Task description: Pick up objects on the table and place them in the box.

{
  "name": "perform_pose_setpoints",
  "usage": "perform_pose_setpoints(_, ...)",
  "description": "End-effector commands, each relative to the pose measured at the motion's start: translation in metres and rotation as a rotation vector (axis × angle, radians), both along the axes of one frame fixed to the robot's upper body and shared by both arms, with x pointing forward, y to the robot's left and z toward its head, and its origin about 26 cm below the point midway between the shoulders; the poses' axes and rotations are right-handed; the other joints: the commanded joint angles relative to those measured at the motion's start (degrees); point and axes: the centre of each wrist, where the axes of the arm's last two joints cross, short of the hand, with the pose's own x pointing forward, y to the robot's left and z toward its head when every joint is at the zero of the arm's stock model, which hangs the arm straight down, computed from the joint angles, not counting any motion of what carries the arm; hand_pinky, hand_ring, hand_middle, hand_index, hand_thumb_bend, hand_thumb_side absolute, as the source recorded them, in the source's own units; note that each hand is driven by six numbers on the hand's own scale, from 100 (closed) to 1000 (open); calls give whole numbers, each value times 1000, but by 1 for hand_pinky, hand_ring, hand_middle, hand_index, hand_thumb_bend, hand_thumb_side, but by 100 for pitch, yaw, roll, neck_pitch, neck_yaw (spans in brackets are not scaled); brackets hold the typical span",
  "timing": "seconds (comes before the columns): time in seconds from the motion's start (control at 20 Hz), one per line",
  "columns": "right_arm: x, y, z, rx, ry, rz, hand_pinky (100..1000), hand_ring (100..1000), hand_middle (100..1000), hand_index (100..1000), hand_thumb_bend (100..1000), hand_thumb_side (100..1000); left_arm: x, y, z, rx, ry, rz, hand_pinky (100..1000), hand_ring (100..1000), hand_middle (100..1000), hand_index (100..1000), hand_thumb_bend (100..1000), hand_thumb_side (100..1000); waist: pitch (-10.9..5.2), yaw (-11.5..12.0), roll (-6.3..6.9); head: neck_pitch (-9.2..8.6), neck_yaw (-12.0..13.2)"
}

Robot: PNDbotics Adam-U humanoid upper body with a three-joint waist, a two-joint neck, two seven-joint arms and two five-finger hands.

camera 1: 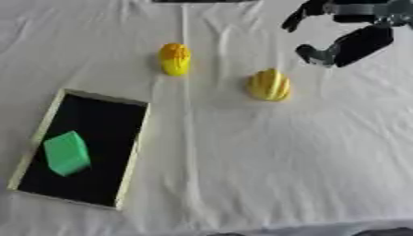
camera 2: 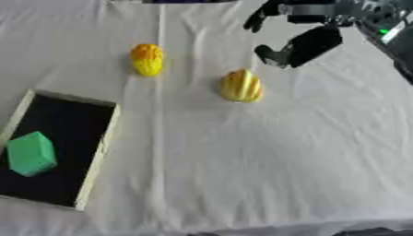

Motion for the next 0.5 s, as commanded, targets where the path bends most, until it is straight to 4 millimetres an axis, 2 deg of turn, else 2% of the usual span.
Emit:
perform_pose_setpoints(0.05,8,1,3,-49,-1,-13,988,970,799,922,100,669,-3,1,10,27,-26,-3,818,752,710,840,100,378,-134,-3,3,37,-14)
perform_pose_setpoints(0.4,28,9,-9,-97,58,-21,1000,984,817,937,100,658,-3,0,10,22,-28,-9,818,751,709,839,100,379,-135,17,8,82,-42)
perform_pose_setpoints(0.5,32,10,-13,-110,78,-18,1000,991,825,949,100,611,-3,0,10,20,-26,-9,818,750,709,839,100,381,-132,24,6,91,-53)
